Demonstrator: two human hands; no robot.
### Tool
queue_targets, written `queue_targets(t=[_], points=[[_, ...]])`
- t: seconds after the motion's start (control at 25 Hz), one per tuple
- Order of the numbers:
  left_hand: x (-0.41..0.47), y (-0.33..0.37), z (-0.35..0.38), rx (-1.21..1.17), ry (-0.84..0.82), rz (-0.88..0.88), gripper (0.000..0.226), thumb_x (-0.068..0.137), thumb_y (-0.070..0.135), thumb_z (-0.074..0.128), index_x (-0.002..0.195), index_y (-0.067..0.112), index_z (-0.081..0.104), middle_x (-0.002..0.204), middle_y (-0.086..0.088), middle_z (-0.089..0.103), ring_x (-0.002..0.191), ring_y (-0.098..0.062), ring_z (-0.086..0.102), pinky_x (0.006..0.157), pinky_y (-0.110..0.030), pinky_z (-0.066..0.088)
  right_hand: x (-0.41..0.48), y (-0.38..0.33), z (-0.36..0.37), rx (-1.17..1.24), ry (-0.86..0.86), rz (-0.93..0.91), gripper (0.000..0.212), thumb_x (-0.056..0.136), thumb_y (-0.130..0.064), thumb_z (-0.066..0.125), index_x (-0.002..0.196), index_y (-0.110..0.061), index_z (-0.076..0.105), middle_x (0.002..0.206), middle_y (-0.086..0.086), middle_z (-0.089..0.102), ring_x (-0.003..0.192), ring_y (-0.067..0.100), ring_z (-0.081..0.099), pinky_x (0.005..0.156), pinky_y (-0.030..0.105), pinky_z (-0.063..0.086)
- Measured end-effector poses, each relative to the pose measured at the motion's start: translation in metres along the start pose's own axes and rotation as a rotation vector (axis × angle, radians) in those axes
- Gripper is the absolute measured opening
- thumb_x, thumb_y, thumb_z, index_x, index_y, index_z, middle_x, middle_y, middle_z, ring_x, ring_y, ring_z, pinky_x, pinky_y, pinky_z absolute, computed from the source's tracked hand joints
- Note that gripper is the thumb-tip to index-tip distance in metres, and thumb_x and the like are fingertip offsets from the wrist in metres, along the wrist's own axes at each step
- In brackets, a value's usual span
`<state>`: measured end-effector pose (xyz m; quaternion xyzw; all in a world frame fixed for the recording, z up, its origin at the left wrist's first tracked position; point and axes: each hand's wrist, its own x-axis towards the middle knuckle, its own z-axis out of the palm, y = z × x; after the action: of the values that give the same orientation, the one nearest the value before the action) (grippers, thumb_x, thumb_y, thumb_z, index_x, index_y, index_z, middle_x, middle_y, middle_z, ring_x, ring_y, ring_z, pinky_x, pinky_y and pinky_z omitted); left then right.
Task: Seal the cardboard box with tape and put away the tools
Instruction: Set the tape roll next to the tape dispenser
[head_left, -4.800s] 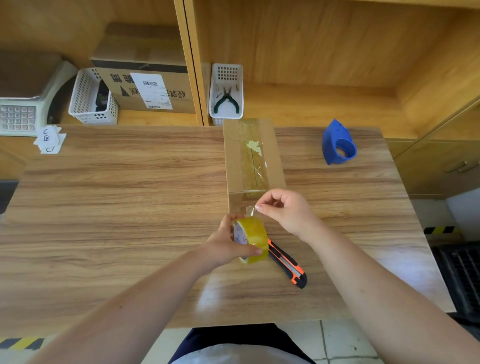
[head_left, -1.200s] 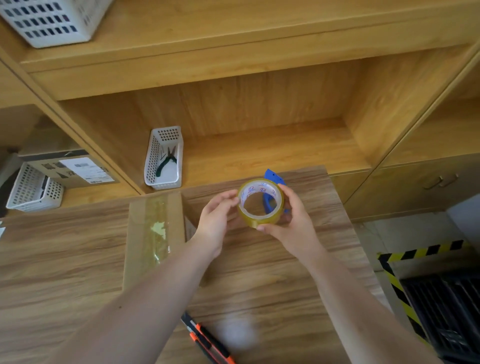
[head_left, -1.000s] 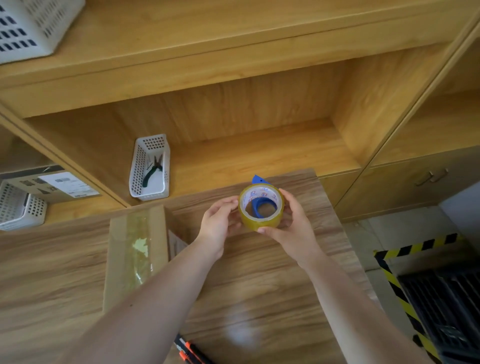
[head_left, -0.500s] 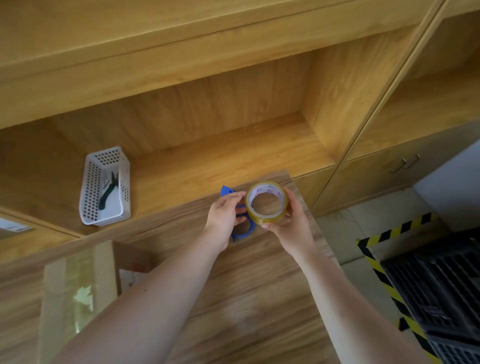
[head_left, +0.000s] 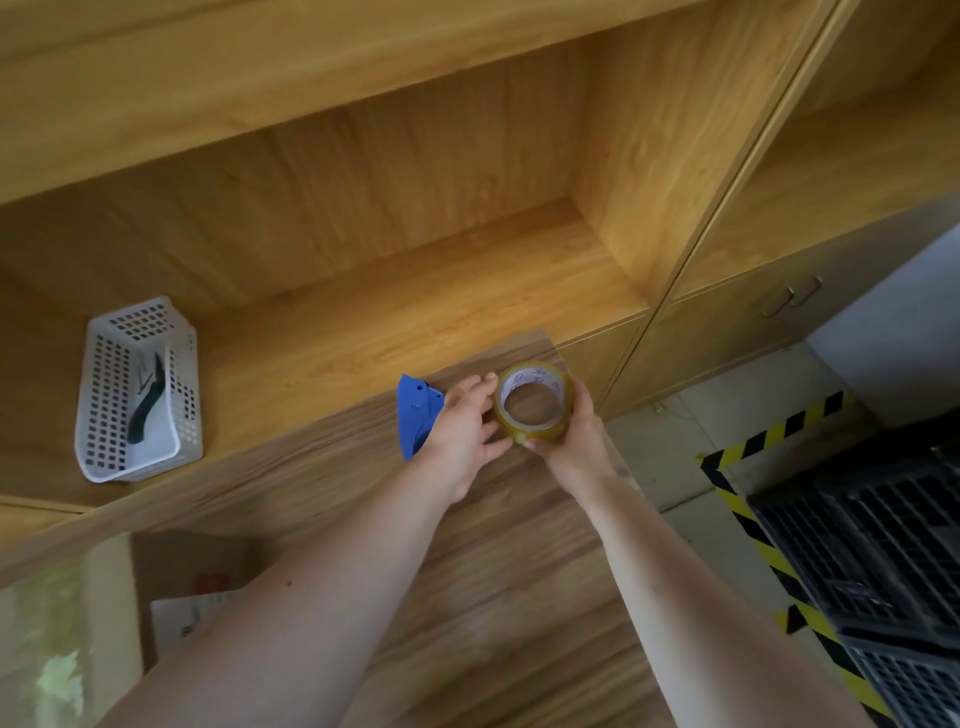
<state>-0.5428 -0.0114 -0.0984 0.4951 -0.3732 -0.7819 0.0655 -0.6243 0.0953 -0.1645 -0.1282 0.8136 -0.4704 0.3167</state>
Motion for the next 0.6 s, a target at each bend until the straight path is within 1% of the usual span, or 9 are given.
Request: queue_targets(t=[0.04, 0.12, 0.16, 0.24, 0.32, 0.4, 0.44, 0.52, 0.6], points=[[0.003, 0.000, 0.001, 0.010, -0.004, -0.003, 0.055, 0.097, 0.031, 0.057, 0.147, 0.020, 0.037, 0.154, -0.014, 0.036, 0.140, -0.036, 0.037, 0.106, -0.054, 0.042, 0.005, 0.003, 0.000, -0.018, -0.005, 0.004, 0.103, 0.072, -0.006, 0.082, 0.152, -0.025, 0.020, 0.151, 0.011, 0.036, 0.142, 0.025, 0.033, 0.114, 0.037, 0.032], [0.009, -0.001, 0.001, 0.029, -0.007, -0.013, 0.055, 0.097, 0.032, 0.057, 0.147, 0.021, 0.037, 0.154, -0.013, 0.036, 0.140, -0.036, 0.035, 0.106, -0.056, 0.041, 0.010, 0.005, 0.000, -0.056, -0.053, 0.023, 0.101, 0.075, -0.003, 0.079, 0.152, -0.025, 0.018, 0.155, 0.011, 0.026, 0.145, 0.023, 0.021, 0.107, 0.026, 0.023], [0.012, -0.001, 0.001, 0.049, -0.001, -0.019, 0.054, 0.097, 0.031, 0.057, 0.146, 0.020, 0.038, 0.153, -0.013, 0.036, 0.140, -0.035, 0.036, 0.105, -0.057, 0.042, 0.013, 0.008, -0.001, -0.063, -0.063, 0.033, 0.101, 0.076, -0.003, 0.078, 0.152, -0.026, 0.017, 0.157, 0.010, 0.022, 0.145, 0.021, 0.019, 0.104, 0.026, 0.023], [0.016, -0.002, 0.000, 0.103, 0.010, -0.022, 0.053, 0.096, 0.030, 0.057, 0.145, 0.020, 0.039, 0.152, -0.012, 0.037, 0.138, -0.034, 0.038, 0.101, -0.058, 0.045, 0.016, 0.010, -0.002, -0.069, -0.060, 0.039, 0.102, 0.075, -0.005, 0.080, 0.152, -0.027, 0.017, 0.157, 0.009, 0.021, 0.146, 0.021, 0.019, 0.108, 0.031, 0.026], [0.019, -0.002, 0.001, 0.131, 0.017, -0.020, 0.052, 0.096, 0.029, 0.057, 0.145, 0.019, 0.040, 0.152, -0.012, 0.038, 0.137, -0.034, 0.039, 0.099, -0.058, 0.047, 0.016, 0.009, -0.004, -0.096, -0.047, 0.025, 0.102, 0.072, -0.009, 0.083, 0.151, -0.027, 0.020, 0.155, 0.008, 0.027, 0.146, 0.021, 0.020, 0.112, 0.037, 0.028], [0.020, -0.003, 0.000, 0.153, 0.013, -0.017, 0.052, 0.096, 0.027, 0.057, 0.144, 0.019, 0.041, 0.152, -0.011, 0.038, 0.138, -0.034, 0.037, 0.098, -0.058, 0.048, 0.018, 0.010, -0.004, -0.136, -0.024, -0.002, 0.104, 0.069, -0.014, 0.085, 0.151, -0.024, 0.021, 0.153, 0.005, 0.033, 0.146, 0.022, 0.020, 0.115, 0.040, 0.029], [0.020, -0.004, 0.000, 0.163, 0.006, -0.014, 0.051, 0.096, 0.025, 0.058, 0.143, 0.019, 0.041, 0.151, -0.011, 0.038, 0.139, -0.035, 0.036, 0.097, -0.058, 0.048, 0.019, 0.010, -0.003, -0.157, -0.011, -0.016, 0.107, 0.068, -0.017, 0.086, 0.152, -0.023, 0.020, 0.154, 0.005, 0.033, 0.146, 0.023, 0.020, 0.116, 0.042, 0.029], [0.018, -0.005, -0.001, 0.169, -0.001, 0.002, 0.050, 0.094, 0.017, 0.060, 0.141, 0.019, 0.044, 0.149, -0.012, 0.039, 0.140, -0.035, 0.034, 0.096, -0.058, 0.050, 0.017, 0.009, -0.002, -0.180, 0.005, -0.036, 0.110, 0.068, -0.023, 0.087, 0.153, -0.023, 0.017, 0.159, 0.002, 0.027, 0.148, 0.024, 0.018, 0.117, 0.044, 0.028], [0.016, -0.006, -0.003, 0.164, 0.010, 0.028, 0.049, 0.091, 0.011, 0.062, 0.137, 0.019, 0.047, 0.143, -0.011, 0.043, 0.138, -0.034, 0.037, 0.094, -0.057, 0.052, 0.016, 0.009, -0.002, -0.157, 0.007, -0.044, 0.109, 0.069, -0.023, 0.086, 0.153, -0.024, 0.017, 0.160, 0.001, 0.024, 0.148, 0.023, 0.019, 0.118, 0.044, 0.028]])
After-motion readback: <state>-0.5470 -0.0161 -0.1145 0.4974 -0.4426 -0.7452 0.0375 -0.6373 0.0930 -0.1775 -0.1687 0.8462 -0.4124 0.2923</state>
